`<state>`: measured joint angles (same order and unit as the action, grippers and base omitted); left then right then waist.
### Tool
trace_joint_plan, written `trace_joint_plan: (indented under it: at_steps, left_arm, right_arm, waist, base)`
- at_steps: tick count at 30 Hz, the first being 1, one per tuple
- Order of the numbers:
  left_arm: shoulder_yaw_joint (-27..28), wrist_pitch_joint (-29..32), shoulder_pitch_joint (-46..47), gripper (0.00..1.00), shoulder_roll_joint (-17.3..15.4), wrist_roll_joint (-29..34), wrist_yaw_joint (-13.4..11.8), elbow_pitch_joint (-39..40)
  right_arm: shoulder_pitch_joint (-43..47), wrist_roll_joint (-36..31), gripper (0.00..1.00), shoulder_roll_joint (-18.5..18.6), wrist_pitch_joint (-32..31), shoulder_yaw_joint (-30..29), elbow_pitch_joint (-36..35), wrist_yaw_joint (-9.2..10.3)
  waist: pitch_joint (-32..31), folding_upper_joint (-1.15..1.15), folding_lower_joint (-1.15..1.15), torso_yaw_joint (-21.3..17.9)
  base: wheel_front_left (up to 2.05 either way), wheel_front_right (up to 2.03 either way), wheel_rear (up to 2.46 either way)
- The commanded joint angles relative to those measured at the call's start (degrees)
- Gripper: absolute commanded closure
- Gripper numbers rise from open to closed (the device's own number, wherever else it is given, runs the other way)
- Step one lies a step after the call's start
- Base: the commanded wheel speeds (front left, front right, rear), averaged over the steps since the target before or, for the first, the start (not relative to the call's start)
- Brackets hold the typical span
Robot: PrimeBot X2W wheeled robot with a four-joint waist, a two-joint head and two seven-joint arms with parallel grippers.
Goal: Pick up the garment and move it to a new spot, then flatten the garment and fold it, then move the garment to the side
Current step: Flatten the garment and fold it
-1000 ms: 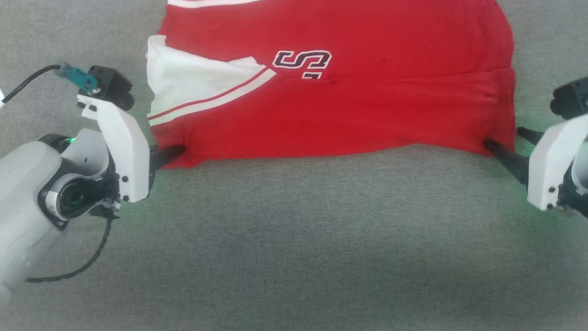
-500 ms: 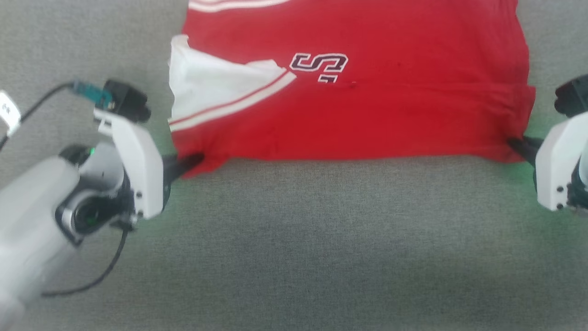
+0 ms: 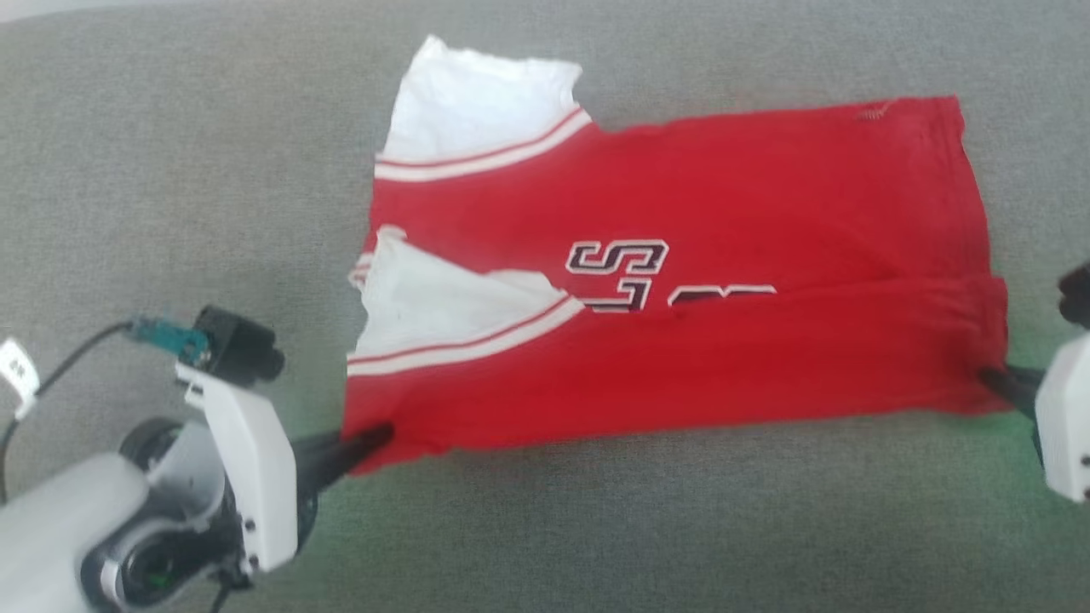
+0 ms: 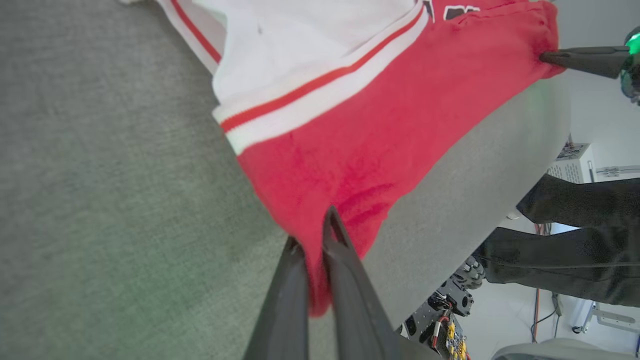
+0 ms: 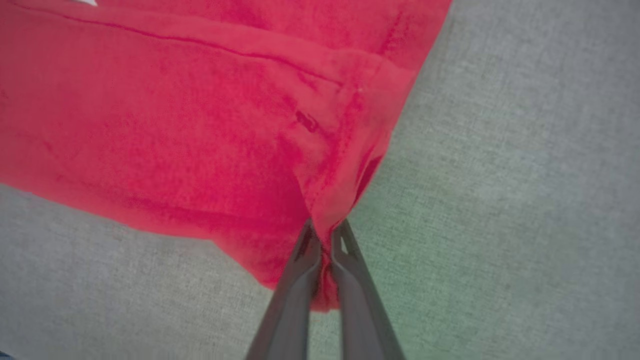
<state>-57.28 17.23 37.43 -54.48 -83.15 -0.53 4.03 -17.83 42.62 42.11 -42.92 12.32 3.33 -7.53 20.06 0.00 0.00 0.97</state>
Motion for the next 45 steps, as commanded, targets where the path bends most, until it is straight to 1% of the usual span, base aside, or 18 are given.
trace_joint_plan:
  at_steps: [1, 6, 7, 8, 9, 10, 11, 14, 15, 20, 22, 25, 30, 34, 37, 39, 41, 45]
  left_arm:
    - [0.04, -1.08, -1.77, 1.0, -0.88, -0.93, -0.92, 2.01]
    - [0.15, -3.36, -4.48, 1.0, -1.9, -1.11, -2.57, 4.66]
    - [0.35, -3.97, -4.73, 1.0, -1.84, -1.22, -2.79, 4.7]
    - [0.68, -4.64, -4.93, 0.68, -1.76, -1.33, -2.96, 4.67]
    - [0.85, -5.12, -5.27, 0.54, -1.61, -1.54, -2.9, 4.73]
    - [1.03, -5.56, -5.65, 0.16, -1.57, -1.82, -2.69, 4.77]
    - [1.39, -6.26, -5.82, 0.0, -1.74, -1.94, -2.67, 4.63]
    - [2.82, -8.62, -5.87, 0.0, -2.36, -2.13, -3.08, 4.02]
    - [2.82, -8.62, -5.87, 0.0, -2.36, -2.13, -3.08, 4.02]
    - [6.11, -15.1, -5.8, 0.0, -2.84, -1.23, -3.19, 1.84]
    - [7.41, -18.03, -4.93, 0.0, -2.1, 0.08, -3.64, 0.03]
    - [9.7, -22.07, -2.58, 0.0, -0.6, 1.19, -3.43, -3.97]
    - [11.82, -24.64, 5.44, 0.0, 2.57, 5.75, -3.5, -13.29]
    - [10.55, -20.4, 15.08, 0.0, 4.25, 10.92, -2.81, -20.95]
    - [10.34, -16.36, 23.11, 0.0, 6.01, 12.81, -1.92, -27.19]
    - [9.61, -12.97, 27.29, 0.0, 7.42, 13.77, -1.91, -31.49]
    - [8.94, -8.05, 30.81, 0.0, 8.97, 13.01, -1.39, -35.36]
    - [6.65, 4.77, 36.93, 0.0, 9.89, 11.74, -0.12, -42.34]
  right_arm:
    - [2.42, 0.12, 1.0, 0.33, -0.23, -1.2, -1.39, 0.09]
    - [5.58, -0.84, 1.0, -1.0, 0.72, -4.11, -3.88, 0.09]
    - [5.83, -1.36, 0.76, -1.39, 1.29, -4.68, -4.17, 0.09]
    - [5.93, -1.79, 0.26, -1.84, 2.01, -5.12, -4.44, 0.09]
    - [6.12, -2.09, 0.0, -2.37, 2.84, -5.67, -4.62, 0.09]
    - [6.34, -2.71, 0.0, -2.81, 3.92, -6.42, -4.91, 0.09]
    - [6.48, -3.42, 0.0, -3.12, 5.06, -7.02, -5.36, 0.09]
    - [6.8, -5.14, 0.0, -4.31, 8.76, -8.34, -6.87, 0.08]
    - [6.8, -5.14, 0.0, -4.31, 8.76, -8.34, -6.87, 0.08]
    - [5.51, -8.65, 0.0, -7.13, 16.37, -7.89, -9.36, 0.08]
    - [4.39, -9.95, 0.0, -8.62, 20.09, -7.16, -9.86, 0.08]
    - [2.43, -11.99, 0.0, -11.39, 26.53, -6.0, -9.94, 0.08]
    - [-1.04, -15.22, 0.0, -16.24, 36.44, -5.51, -9.34, 0.08]
    - [-3.39, -17.47, 0.0, -20.09, 42.57, -6.06, -8.89, 0.08]
    - [-4.68, -18.67, 0.0, -22.64, 46.13, -6.71, -8.68, 0.08]
    - [-5.08, -19.24, 0.0, -23.91, 47.98, -6.88, -8.49, 0.08]
    - [-5.34, -19.54, 0.0, -25.01, 49.42, -7.14, -8.13, 0.08]
    - [-5.02, -19.46, 0.0, -26.37, 50.68, -7.6, -7.41, 0.08]
  waist:
    - [-0.02, 0.0, 0.0, 0.04]
    - [-0.32, 0.0, 0.0, -0.48]
    - [-0.41, 0.0, 0.0, -0.56]
    - [-0.47, 0.0, 0.0, -0.69]
    - [-0.56, 0.0, 0.0, -0.76]
    - [-0.67, 0.0, 0.0, -0.78]
    - [-0.75, 0.0, 0.0, -0.86]
    - [-0.83, 0.0, 0.0, -1.26]
    - [-0.83, 0.0, 0.0, -1.26]
    - [-0.69, 0.0, 0.0, -2.72]
    - [-0.5, 0.0, 0.0, -3.51]
    - [0.26, 0.0, 0.0, -4.98]
    - [2.63, 0.0, 0.0, -7.92]
    - [5.87, 0.0, 0.0, -10.74]
    - [8.17, 0.0, 0.0, -12.9]
    - [9.33, 0.0, 0.0, -14.27]
    - [10.19, 0.0, 0.0, -15.4]
    - [11.49, 0.0, 0.0, -17.21]
  base:
    - [0.0, 0.0, 0.0]
    - [0.0, 0.0, 0.0]
    - [0.0, 0.0, 0.0]
    - [0.0, 0.0, 0.0]
    - [0.0, 0.0, 0.0]
    - [0.0, 0.0, 0.0]
    - [0.0, 0.0, 0.0]
    - [0.0, 0.0, 0.0]
    - [0.0, 0.0, 0.0]
    - [0.0, 0.0, 0.0]
    - [0.0, 0.0, 0.0]
    - [0.0, 0.0, 0.0]
    - [0.0, 0.0, 0.0]
    - [0.0, 0.0, 0.0]
    - [0.0, 0.0, 0.0]
    - [0.0, 0.0, 0.0]
    - [0.0, 0.0, 0.0]
    - [0.0, 0.0, 0.0]
